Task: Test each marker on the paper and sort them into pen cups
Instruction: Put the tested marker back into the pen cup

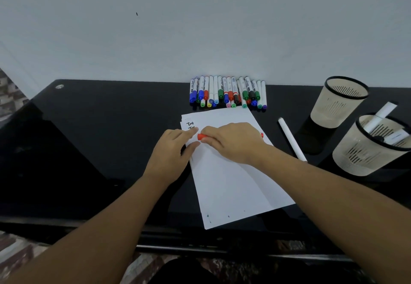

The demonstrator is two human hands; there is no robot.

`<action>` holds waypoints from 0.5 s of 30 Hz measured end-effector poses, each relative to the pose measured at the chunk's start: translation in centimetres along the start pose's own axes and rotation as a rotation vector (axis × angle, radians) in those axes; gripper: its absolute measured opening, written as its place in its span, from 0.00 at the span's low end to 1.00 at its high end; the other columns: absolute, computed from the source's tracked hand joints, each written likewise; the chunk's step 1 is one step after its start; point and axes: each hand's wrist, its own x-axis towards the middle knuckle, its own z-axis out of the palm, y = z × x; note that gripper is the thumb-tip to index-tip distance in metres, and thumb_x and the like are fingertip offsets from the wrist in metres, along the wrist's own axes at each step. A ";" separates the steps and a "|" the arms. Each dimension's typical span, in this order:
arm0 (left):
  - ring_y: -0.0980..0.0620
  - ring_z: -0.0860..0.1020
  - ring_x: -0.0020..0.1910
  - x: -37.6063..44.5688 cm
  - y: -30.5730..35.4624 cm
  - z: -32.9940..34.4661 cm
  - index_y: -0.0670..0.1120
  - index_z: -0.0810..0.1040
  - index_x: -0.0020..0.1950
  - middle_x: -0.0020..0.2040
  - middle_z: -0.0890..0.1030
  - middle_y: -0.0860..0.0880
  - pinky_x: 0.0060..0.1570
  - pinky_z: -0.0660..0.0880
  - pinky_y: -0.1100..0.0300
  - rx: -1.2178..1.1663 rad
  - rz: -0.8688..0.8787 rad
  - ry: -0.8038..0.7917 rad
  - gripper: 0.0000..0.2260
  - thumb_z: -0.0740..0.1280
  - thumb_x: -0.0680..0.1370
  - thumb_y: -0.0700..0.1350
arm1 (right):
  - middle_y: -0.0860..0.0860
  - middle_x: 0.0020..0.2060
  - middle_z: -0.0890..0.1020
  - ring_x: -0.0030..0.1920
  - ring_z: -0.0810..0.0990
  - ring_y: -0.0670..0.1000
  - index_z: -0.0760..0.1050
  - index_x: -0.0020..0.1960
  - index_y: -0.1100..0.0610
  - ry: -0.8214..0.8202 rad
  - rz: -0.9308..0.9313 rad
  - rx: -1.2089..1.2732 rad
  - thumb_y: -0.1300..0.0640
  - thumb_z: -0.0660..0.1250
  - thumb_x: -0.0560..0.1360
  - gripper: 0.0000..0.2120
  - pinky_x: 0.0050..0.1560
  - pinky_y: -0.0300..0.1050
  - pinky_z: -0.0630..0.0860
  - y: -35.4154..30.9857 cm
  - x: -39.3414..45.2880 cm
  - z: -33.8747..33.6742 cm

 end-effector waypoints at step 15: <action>0.53 0.73 0.58 0.1 -0.4 -0.5 0.49 0.80 0.64 0.57 0.81 0.53 0.57 0.74 0.54 -0.006 -0.218 -0.008 0.12 0.65 0.83 0.51 | 0.49 0.36 0.75 0.34 0.74 0.50 0.61 0.67 0.51 0.007 0.077 0.354 0.51 0.56 0.86 0.12 0.36 0.50 0.71 -0.3 -0.8 -0.6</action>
